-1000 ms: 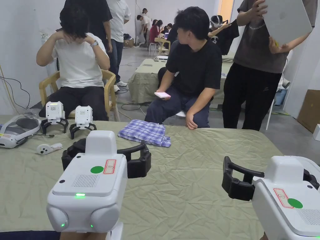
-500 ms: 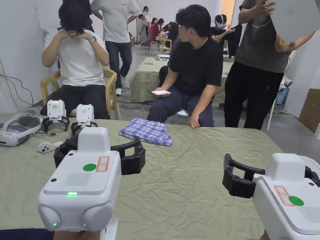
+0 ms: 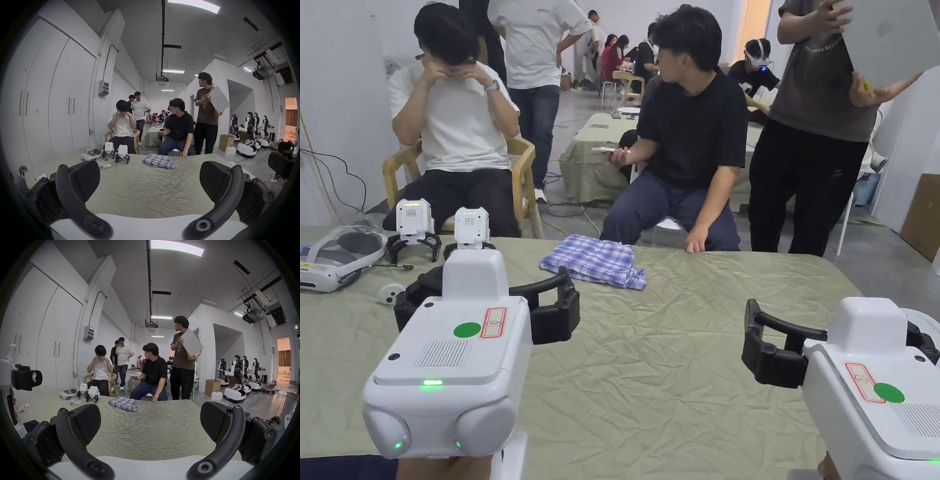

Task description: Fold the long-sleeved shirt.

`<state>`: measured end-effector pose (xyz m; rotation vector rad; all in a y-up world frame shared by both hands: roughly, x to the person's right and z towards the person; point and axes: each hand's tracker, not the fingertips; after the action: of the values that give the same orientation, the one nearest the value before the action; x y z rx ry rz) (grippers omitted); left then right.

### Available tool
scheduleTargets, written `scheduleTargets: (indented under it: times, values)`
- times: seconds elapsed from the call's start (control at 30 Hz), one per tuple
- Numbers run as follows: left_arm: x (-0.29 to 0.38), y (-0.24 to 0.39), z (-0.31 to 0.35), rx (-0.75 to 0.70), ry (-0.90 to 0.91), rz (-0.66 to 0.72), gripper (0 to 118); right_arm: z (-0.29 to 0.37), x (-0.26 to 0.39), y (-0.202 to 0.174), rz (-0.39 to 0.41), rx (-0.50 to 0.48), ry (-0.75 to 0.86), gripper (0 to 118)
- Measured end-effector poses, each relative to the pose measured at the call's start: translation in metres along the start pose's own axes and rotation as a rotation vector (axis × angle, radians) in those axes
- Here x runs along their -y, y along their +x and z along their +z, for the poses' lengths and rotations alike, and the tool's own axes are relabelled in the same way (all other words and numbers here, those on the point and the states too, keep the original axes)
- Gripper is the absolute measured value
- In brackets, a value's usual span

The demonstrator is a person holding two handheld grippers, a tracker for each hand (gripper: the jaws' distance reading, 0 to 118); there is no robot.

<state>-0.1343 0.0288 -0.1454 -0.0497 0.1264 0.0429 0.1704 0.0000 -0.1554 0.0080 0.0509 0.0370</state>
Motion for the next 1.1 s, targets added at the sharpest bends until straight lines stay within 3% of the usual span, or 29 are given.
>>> scheduleTargets:
  times: [1.1]
  values:
    - [-0.0004, 0.0017, 0.0085, 0.004, 0.012, -0.014, 111, 0.0011, -0.0003, -0.0001, -0.01, -0.004, 0.014, 118]
